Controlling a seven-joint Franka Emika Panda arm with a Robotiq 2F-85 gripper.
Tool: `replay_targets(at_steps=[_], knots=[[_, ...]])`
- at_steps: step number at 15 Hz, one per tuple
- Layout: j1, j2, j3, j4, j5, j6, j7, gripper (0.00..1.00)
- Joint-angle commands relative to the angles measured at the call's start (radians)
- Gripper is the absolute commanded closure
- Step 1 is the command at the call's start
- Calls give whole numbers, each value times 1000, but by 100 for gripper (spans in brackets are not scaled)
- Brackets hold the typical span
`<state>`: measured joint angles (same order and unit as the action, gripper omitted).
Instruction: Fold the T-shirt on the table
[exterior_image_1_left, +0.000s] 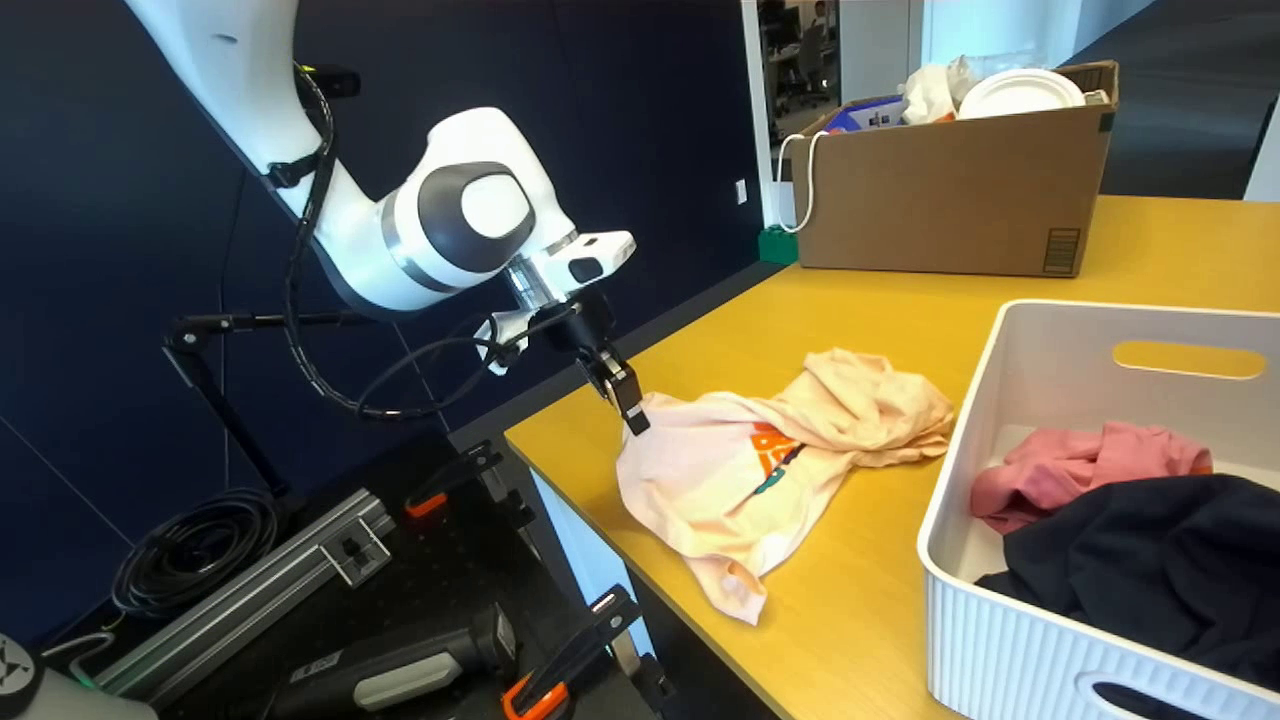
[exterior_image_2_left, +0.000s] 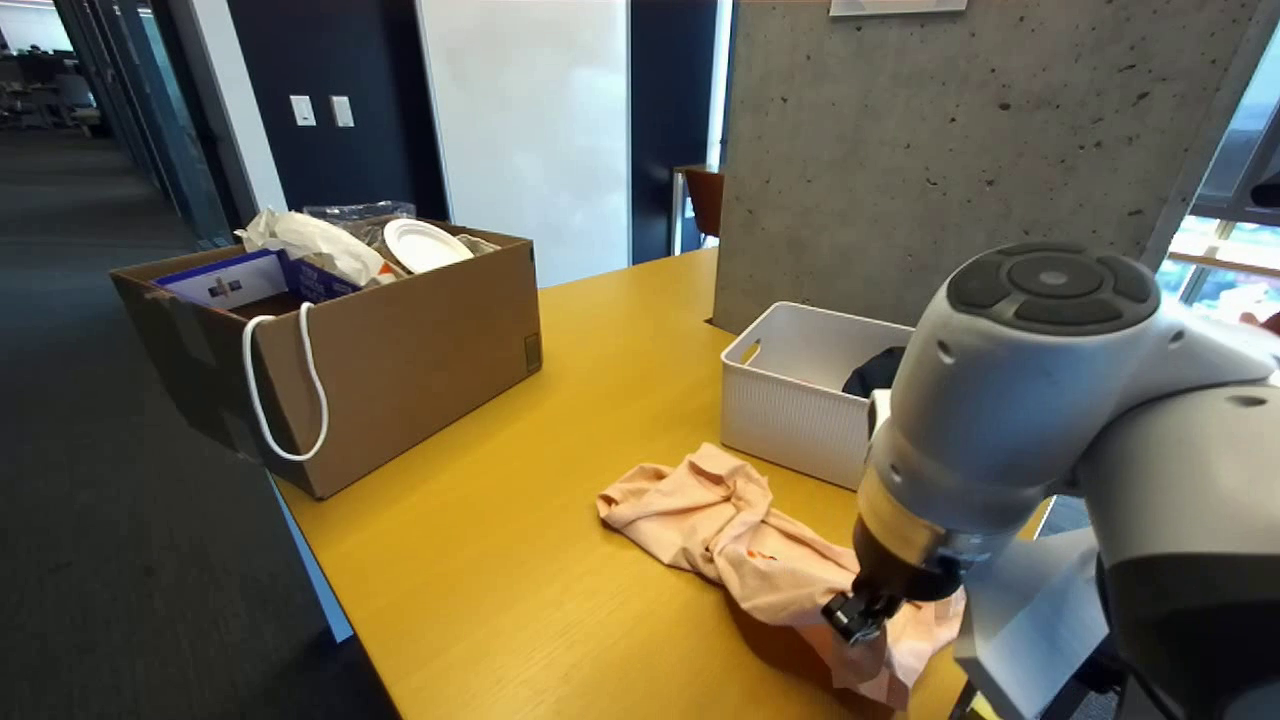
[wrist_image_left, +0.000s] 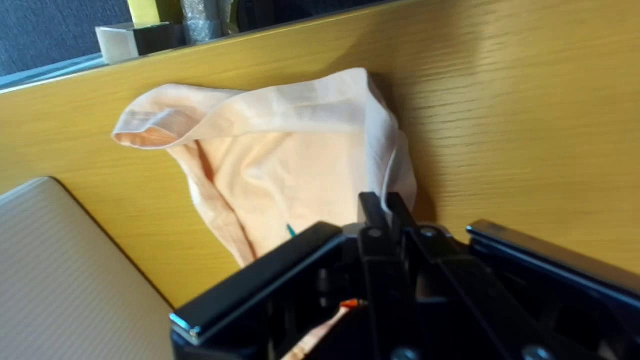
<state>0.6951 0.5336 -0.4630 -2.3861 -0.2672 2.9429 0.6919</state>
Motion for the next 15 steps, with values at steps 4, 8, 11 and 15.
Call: replay_targets(at_steps=[4, 8, 11, 15], knots=[[-53, -139, -106, -118, -3, 27, -51, 98], [-233, -117, -13, -101, 50, 29, -133, 98], [-367, -104, 52, -94, 98, 27, -197, 98], [-516, -56, 162, -42, 192, 3, -294, 98]])
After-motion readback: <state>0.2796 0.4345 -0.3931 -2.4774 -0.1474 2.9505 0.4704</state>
